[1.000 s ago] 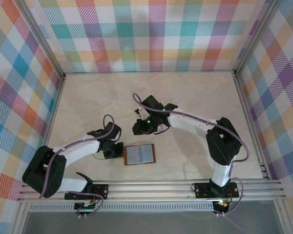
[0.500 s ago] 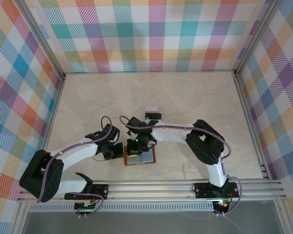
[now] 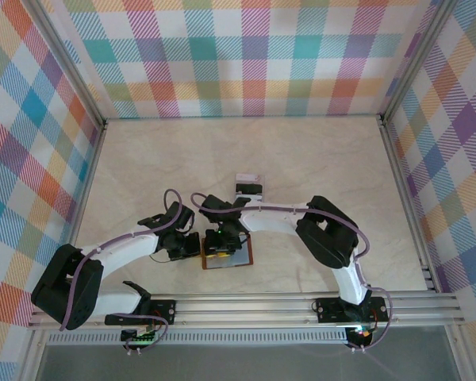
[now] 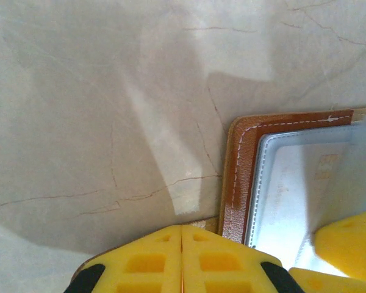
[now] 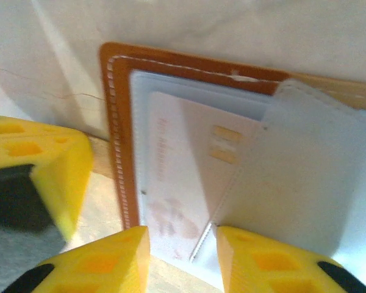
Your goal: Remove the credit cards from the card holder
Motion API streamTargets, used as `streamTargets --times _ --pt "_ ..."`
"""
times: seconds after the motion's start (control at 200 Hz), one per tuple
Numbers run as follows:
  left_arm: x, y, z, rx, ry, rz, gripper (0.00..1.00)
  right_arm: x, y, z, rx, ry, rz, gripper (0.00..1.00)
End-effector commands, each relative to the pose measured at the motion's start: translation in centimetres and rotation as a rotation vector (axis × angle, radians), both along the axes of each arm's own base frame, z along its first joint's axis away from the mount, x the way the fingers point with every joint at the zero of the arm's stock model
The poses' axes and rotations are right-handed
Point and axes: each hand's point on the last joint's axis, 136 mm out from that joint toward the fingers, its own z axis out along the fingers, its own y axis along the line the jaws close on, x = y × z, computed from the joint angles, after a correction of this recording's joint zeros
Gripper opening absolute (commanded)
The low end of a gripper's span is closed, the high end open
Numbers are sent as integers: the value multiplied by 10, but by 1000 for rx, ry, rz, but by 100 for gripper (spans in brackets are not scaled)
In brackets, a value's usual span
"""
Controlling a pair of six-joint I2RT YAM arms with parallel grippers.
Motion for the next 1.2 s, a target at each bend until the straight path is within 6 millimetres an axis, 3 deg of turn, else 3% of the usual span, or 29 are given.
streamTargets --times 0.0,0.375,0.6,0.78,0.99,1.195 --pt "-19 8 -13 17 82 6 8 -1 -44 -10 -216 -33 -7 41" --pt "-20 9 -13 19 83 5 8 7 -69 17 -413 -178 42 58" --pt "-20 9 -14 22 86 3 9 12 -90 18 -506 -216 44 68" --pt "-19 8 -13 24 87 3 9 15 -107 12 -528 -213 26 68" --pt "-17 4 -9 7 84 -4 9 8 -117 -11 -535 -157 44 68" --pt "-10 -6 8 -45 54 -21 9 12 -111 9 -486 -191 41 66"
